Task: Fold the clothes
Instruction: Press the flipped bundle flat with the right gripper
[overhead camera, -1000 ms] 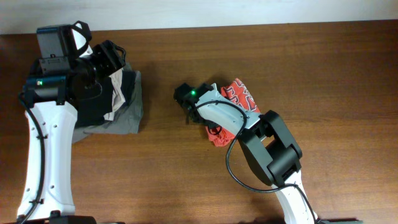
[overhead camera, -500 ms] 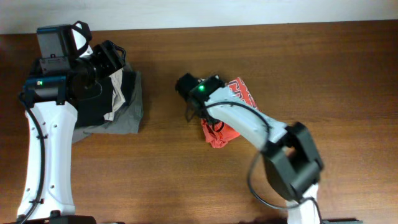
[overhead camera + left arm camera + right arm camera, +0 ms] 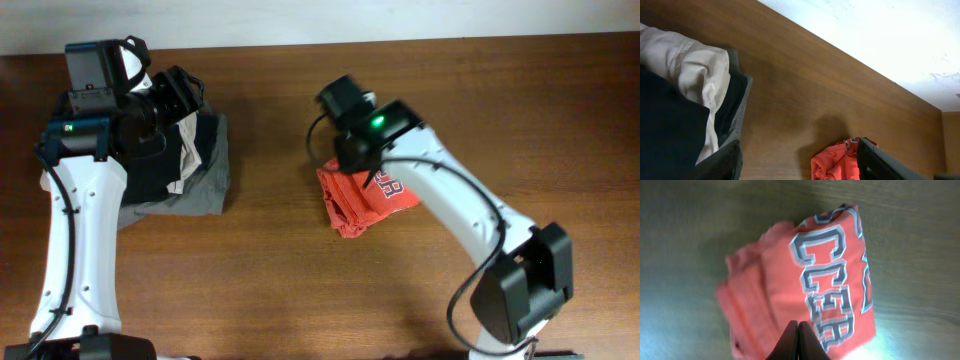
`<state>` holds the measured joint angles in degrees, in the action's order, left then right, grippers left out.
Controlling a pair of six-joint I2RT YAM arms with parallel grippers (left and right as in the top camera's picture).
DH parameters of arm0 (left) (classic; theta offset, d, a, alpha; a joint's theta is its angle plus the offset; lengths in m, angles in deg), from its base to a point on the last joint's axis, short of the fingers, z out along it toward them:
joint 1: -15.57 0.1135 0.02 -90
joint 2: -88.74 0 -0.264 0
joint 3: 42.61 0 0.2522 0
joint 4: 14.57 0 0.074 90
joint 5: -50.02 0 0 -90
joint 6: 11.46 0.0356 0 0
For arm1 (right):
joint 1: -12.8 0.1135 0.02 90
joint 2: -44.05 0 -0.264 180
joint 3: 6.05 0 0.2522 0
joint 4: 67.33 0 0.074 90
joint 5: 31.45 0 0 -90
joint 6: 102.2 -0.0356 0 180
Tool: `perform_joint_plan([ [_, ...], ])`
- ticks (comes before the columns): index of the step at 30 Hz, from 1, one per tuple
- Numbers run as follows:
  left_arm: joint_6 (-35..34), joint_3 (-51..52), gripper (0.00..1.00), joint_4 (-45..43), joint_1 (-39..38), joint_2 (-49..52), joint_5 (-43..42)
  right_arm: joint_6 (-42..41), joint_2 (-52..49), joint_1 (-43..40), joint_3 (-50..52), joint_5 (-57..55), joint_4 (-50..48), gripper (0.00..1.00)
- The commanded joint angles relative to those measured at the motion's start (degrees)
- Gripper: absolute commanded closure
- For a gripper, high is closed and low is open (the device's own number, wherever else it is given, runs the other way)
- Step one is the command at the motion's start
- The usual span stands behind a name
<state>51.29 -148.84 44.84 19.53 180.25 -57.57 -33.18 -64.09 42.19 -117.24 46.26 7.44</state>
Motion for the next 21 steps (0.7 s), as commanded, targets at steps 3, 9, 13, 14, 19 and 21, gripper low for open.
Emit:
perform_joint_plan([
  [3,-0.3,0.4,0.27,-0.1,-0.2,0.3,-0.6,0.0,-5.9,-8.9,0.0,17.5,-3.5,0.96],
  [9,-0.3,0.4,0.27,-0.1,-0.2,0.3,-0.6,4.3,-13.5,-10.2,0.0,31.5,-5.8,0.96],
  [13,-0.3,0.4,0.27,-0.1,-0.2,0.3,-0.6,4.2,-18.7,-8.6,0.0,31.7,-6.4,0.96],
  [14,-0.3,0.4,0.27,0.1,-0.2,0.3,-0.6,4.2,-20.0,-8.2,0.0,31.8,-6.7,0.96],
  [19,0.0,0.4,0.27,0.6,-0.2,0.3,-0.7,5.1,-22.6,-7.6,0.0,31.6,-7.3,0.96],
  [21,1.6,0.4,0.27,0.5,-0.6,0.3,-0.6,7.3,-20.9,-7.8,-0.2,31.6,-7.2,0.96],
])
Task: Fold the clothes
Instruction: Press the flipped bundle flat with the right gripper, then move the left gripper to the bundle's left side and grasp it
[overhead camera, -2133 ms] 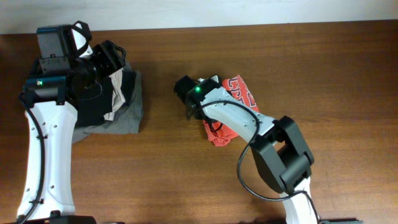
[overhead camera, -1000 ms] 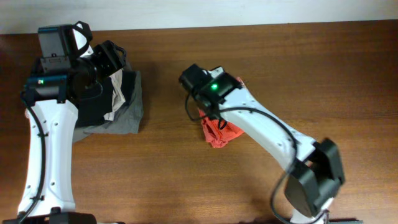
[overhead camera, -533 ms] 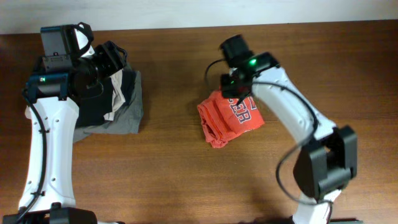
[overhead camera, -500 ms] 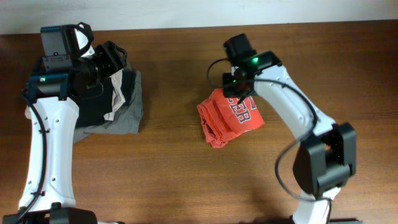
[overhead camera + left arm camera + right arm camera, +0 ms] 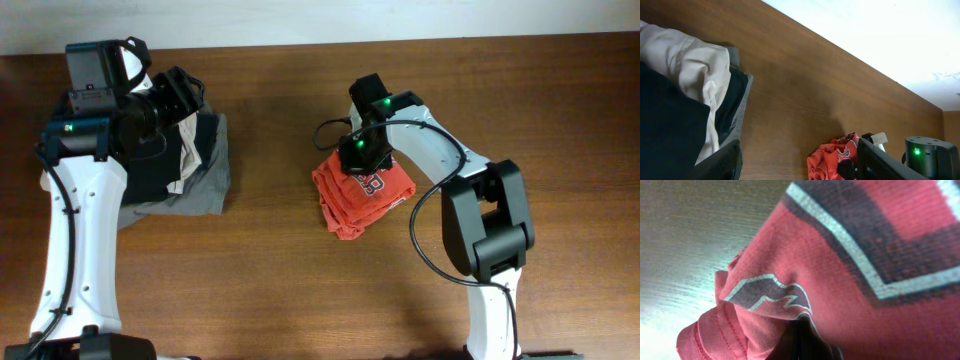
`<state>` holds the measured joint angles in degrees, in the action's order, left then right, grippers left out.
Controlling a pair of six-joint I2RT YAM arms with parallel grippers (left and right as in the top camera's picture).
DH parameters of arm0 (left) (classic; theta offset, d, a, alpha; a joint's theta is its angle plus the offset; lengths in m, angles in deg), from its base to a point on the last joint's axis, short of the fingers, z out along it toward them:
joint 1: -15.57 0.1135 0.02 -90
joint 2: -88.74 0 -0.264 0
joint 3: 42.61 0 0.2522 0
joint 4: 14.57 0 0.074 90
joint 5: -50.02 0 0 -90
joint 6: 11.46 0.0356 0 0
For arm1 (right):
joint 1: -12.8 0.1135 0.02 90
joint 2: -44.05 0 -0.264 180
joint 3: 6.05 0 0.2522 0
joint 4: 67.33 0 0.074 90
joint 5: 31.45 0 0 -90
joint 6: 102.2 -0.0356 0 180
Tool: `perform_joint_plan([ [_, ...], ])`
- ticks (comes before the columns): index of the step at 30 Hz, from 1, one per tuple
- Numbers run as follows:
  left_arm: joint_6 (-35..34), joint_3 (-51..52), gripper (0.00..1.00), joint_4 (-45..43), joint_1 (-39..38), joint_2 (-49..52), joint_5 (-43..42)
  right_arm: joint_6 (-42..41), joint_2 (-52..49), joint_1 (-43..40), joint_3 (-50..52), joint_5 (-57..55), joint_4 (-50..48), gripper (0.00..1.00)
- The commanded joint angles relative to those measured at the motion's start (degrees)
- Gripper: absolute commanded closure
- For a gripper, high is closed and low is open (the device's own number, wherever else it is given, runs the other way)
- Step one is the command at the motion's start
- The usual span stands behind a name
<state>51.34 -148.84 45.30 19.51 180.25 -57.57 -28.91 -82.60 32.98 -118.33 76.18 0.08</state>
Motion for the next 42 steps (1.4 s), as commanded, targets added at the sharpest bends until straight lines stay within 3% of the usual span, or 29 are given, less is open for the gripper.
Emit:
perform_joint_plan([
  [1,2.6,0.4,0.27,0.0,-0.9,0.3,-0.6,3.9,-1.2,1.3,0.7,1.6,0.3,0.96],
  [9,22.2,0.4,0.27,-0.5,-9.2,0.7,0.1,6.1,15.9,0.2,0.7,-5.0,7.2,0.96],
  [14,22.2,0.4,0.29,-2.6,-13.2,4.0,1.1,5.3,19.2,-2.5,0.7,-6.1,13.4,0.96],
  [19,22.1,0.4,0.44,-7.3,-16.2,11.3,-3.1,5.3,17.8,-4.9,3.7,-4.6,16.1,0.96],
  [23,22.2,0.4,0.57,-10.8,-18.0,17.2,-10.8,5.3,17.5,-5.3,9.5,-0.7,12.4,0.96],
  [24,22.1,0.4,0.64,-12.6,-19.0,20.1,-15.4,5.3,17.5,-5.3,12.9,3.1,8.2,0.96],
  [28,22.1,0.4,0.76,-16.1,-21.2,25.7,-24.6,3.6,17.5,-5.3,19.8,10.7,-0.7,0.96],
  [38,22.1,0.4,0.86,-15.0,-25.0,34.4,-24.5,-0.2,17.5,-5.3,29.3,10.1,-8.3,0.96],
  [42,19.1,0.4,0.88,-13.5,-24.9,35.7,-17.1,-0.2,17.5,-5.3,29.3,9.7,-7.9,0.96],
])
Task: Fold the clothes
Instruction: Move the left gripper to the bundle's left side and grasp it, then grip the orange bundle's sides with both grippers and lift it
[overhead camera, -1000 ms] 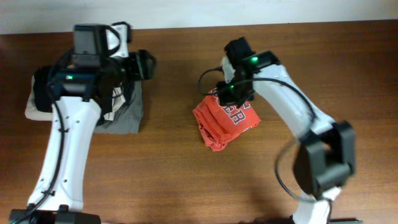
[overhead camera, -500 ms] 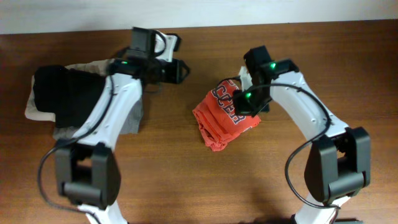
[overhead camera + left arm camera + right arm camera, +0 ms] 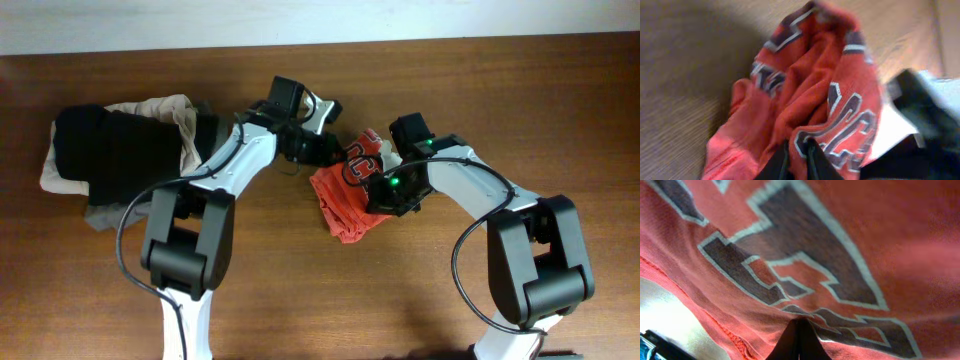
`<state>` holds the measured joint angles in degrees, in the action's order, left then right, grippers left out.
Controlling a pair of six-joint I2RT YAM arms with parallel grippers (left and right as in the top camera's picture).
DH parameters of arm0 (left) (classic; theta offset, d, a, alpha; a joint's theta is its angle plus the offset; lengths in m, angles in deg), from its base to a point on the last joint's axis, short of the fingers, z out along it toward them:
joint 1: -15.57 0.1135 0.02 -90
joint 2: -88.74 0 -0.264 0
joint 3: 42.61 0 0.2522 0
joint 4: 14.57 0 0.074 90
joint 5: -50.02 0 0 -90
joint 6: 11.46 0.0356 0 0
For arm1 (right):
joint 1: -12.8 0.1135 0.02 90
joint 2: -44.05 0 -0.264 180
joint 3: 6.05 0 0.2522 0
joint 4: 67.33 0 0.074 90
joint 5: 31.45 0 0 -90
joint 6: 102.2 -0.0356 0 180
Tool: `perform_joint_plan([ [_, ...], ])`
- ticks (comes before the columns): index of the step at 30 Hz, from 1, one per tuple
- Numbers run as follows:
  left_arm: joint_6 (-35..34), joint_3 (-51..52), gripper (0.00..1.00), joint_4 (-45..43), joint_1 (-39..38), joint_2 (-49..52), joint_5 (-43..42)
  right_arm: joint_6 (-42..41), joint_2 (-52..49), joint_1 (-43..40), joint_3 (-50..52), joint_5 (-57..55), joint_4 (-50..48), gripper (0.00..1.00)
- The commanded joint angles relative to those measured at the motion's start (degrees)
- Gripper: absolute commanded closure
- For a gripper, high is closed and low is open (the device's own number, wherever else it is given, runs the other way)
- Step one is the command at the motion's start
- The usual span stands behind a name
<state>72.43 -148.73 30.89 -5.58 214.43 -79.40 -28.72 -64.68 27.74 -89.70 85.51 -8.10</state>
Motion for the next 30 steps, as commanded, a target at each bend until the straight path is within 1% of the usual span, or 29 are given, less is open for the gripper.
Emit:
perform_joint_plan([
  [1,-2.2,0.3,0.89,1.2,0.3,1.5,6.9,-0.4,-0.4,-0.1,0.7,0.2,0.4,0.96],
  [3,-2.2,0.3,0.89,1.5,0.5,1.5,9.5,-0.4,-0.4,-0.1,0.7,-0.9,0.8,0.96],
  [5,-2.6,-0.1,0.89,1.5,1.2,1.4,9.7,-0.5,-0.4,-0.1,0.7,-1.3,1.2,0.96],
  [6,-3.6,-0.5,0.88,1.8,1.7,1.2,9.6,-0.4,-0.4,-0.1,0.7,-1.3,1.2,0.96],
  [10,-5.0,-4.7,0.69,4.4,4.6,-0.7,5.4,-0.4,-0.4,-0.1,0.7,-1.3,1.2,0.96],
  [12,-5.0,-7.6,0.62,7.5,5.7,-2.1,4.7,-0.2,-0.4,-0.1,0.7,-1.3,1.2,0.96],
  [16,-5.2,-12.5,0.5,16.0,7.6,-5.9,4.7,2.9,-0.3,-0.1,0.6,-1.2,1.2,0.96],
  [17,-6.9,-13.4,0.43,20.0,8.3,-7.6,4.7,4.1,0.4,-0.1,0.5,-1.3,1.0,0.95],
  [18,-8.0,-13.4,0.4,22.1,8.5,-8.5,4.7,4.3,1.0,-0.1,0.3,-1.3,0.8,0.93],
  [21,-10.0,-13.4,0.39,29.5,8.7,-9.6,4.7,4.3,4.1,-0.1,-0.4,-2.8,-0.3,0.89],
  [24,-11.5,-13.1,0.38,36.3,8.6,-9.5,4.7,4.3,7.5,-0.1,-1.2,-7.4,-1.2,0.9],
  [27,-11.5,-12.2,0.39,38.6,7.6,-9.5,3.5,4.1,9.6,-0.1,-1.6,-12.1,-2.3,0.91],
  [30,-13.0,-9.9,0.38,38.2,5.4,-9.5,2.7,3.3,9.7,-0.5,-1.6,-13.1,-2.9,0.9],
])
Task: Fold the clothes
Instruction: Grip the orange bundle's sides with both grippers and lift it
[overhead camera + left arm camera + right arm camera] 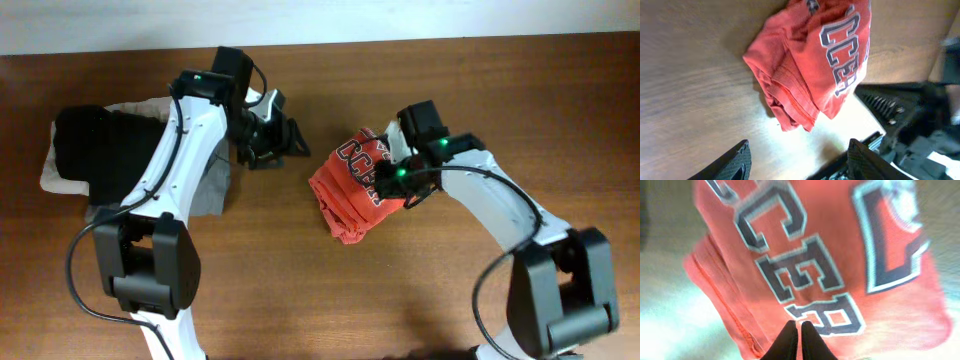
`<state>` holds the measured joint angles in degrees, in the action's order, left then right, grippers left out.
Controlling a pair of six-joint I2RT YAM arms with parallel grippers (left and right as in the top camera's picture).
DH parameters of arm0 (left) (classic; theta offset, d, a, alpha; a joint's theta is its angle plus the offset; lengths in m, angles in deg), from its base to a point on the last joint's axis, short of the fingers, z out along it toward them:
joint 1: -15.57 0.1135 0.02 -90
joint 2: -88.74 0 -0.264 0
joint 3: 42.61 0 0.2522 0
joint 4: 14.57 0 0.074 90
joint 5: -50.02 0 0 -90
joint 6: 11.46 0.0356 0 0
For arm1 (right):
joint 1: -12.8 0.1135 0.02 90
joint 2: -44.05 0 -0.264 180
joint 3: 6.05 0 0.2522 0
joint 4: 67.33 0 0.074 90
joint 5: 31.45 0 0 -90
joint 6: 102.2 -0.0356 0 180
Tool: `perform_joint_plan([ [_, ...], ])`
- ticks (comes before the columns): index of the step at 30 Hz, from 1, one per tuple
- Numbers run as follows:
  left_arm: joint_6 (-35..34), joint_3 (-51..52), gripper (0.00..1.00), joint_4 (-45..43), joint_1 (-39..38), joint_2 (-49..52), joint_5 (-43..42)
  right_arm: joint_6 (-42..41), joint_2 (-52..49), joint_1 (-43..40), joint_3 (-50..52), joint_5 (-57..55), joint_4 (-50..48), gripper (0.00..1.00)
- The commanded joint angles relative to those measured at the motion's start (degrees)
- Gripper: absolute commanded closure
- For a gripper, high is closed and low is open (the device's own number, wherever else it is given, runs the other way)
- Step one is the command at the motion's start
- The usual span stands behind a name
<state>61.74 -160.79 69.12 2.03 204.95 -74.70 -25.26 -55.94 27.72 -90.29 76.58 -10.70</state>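
Note:
A folded red shirt [345,195] with dark lettering lies at the table's middle, also seen as the red shirt [815,65] in the left wrist view and filling the right wrist view [805,255]. My left gripper [274,140] hangs open just left of the shirt, apart from it, its fingers [737,162] spread wide. My right gripper [800,341] is shut, its tips together over the shirt's lettered top near the right edge; nothing shows between them.
At the far left lies a pile of clothes: a black garment [100,150] over a beige one [150,105] and a grey one [205,190]. Brown wooden table [500,100] stretches around; the pale wall edge runs along the back.
My left gripper, shut at the shirt's upper left edge, is now open and back to the left, off the shirt. The right gripper has shifted to the shirt's upper right. The lettered flap lies flatter.
My left gripper first hung open over the clothes pile while my right gripper, shut, hovered over the red shirt, then pressed close on it. Then both grippers were shut at the shirt's top edge. Now the left is open and away, the right still shut over the shirt.

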Motion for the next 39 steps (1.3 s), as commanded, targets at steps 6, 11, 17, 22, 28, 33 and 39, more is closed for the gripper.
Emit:
perform_joint_plan([
  [6,-9.3,11.6,0.37,-7.5,-6.6,0.0,-5.6,-5.6,0.9,-2.1,-1.0,-5.3,-0.3,0.9],
  [11,-20.1,23.3,0.37,-22.3,-10.6,-0.1,-9.0,-7.0,0.8,-3.0,-1.0,-6.4,-0.7,0.9],
  [17,-25.3,30.3,0.37,-29.1,-12.2,-0.5,-7.4,-7.0,0.2,-3.0,-1.0,-6.5,-0.5,0.9],
  [22,-26.6,30.4,0.34,-32.3,-12.2,-1.0,-4.9,-7.0,0.2,-3.0,-1.0,-6.5,0.4,0.9],
  [28,-26.7,30.4,0.28,-32.9,-11.3,-4.2,2.3,-7.0,0.2,-3.0,-1.0,-6.5,0.6,0.9],
  [33,-26.7,30.5,0.16,-32.9,-11.0,-6.0,4.5,-6.9,0.2,-3.0,-1.0,-6.5,0.6,0.9],
  [39,-27.7,33.2,0.04,-37.6,-11.0,-6.0,4.1,-6.2,0.2,-3.0,-1.0,-6.5,1.0,0.9],
])
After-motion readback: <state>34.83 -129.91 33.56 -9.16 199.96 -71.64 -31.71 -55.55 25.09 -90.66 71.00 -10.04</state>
